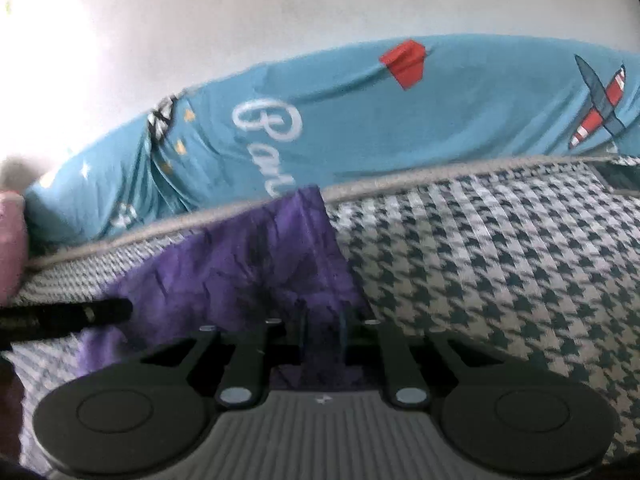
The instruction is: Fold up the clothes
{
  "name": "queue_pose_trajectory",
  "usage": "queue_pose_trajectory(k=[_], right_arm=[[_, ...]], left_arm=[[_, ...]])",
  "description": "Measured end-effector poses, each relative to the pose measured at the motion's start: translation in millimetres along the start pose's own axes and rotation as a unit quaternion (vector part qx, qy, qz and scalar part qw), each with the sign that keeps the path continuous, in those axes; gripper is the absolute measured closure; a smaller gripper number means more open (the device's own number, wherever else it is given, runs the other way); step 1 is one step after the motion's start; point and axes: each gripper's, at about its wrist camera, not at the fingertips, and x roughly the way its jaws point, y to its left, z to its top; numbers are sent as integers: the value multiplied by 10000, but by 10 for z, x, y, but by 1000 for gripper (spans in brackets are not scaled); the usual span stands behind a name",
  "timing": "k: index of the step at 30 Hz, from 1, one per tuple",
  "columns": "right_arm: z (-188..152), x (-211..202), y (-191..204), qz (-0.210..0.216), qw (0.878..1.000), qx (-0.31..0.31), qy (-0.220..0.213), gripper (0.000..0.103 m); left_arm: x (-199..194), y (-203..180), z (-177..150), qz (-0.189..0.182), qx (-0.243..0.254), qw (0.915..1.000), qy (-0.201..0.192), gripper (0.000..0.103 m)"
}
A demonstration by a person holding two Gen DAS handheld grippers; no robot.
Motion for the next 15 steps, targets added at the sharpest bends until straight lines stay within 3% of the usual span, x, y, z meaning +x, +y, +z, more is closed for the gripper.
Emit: queue_pose_trajectory(k=[9,15], right_arm=[[171,156,112,262,9995,111,-152,86],[221,430,224,368,9992,102,-68,86]], left_arm=[[-147,-73,-60,241,320,9992,38,6],[-23,-25,-76,372,219,9985,351,6]])
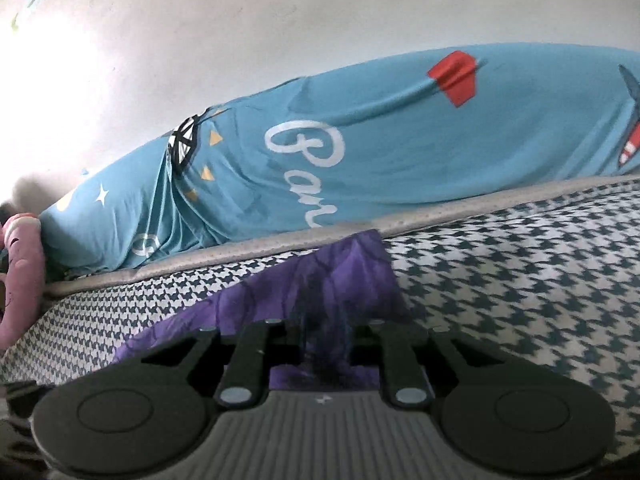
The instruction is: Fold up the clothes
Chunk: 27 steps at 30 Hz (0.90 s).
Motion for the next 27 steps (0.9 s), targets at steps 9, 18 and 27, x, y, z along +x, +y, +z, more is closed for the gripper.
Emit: queue_pose_trajectory(k=[9,18,27], right_arm=[[-45,369,69,-495,9985,27,246,86],[24,154,28,-333,9993,147,101,84],[-86,-331,32,-294,9995,-23,101,76]], left_arm=[[299,209,41,-25,-489,9975,516,0],[180,180,111,25,-375,9983,455,0],[-84,121,44,57,-313,9988,379,0]])
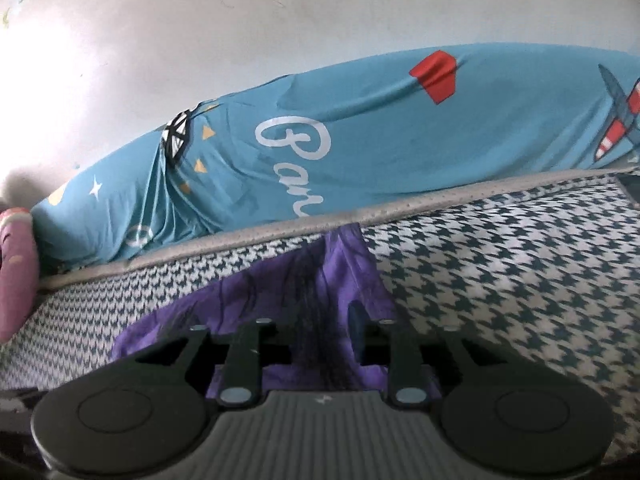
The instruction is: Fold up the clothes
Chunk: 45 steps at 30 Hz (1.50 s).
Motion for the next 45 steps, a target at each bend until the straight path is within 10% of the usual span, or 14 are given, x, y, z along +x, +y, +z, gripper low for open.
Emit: queue_pose_trajectory(k=[18,45], right_arm=[[-236,-982,-666,-204,9981,546,195,68],[-646,-478,-708,-937,9876,-151,1253,57]], left_arm=[[-470,99,-561,-90,83,9999,-65,0],[-279,-127,-885,33,383,9991,197,0]])
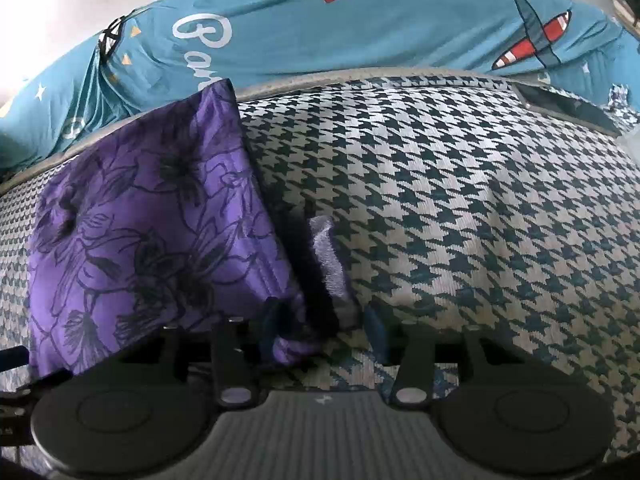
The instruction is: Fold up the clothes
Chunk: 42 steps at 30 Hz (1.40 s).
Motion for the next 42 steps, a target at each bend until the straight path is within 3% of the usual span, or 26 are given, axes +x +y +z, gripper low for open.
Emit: queue_pose_trajectory(k=[9,12,16,22,34,42], right_arm=[[3,-16,33,-131,9998,145,-3,54],[35,-107,10,-38,9996,283,-85,53],[34,-237,-82,402,9967,669,-198,52],[42,-360,-199,673,9923,952,-423,50],[27,-309,-218,744,9922,962,-269,45],[-8,-293,-255,839,9907,1047,-235,37]], left_arm=[[21,0,-25,-30,-48,10000,-29,0],[-9,37,-30,-92,-197,9998,-8,0],[-101,98,-58,-232,-333,9992,53,0],[-277,256,-44,-339,-506,9980,-176,0],[-301,455,207,-131,-377,9992,-90,0],[-177,528,309,-418,-506,9978,44,0]])
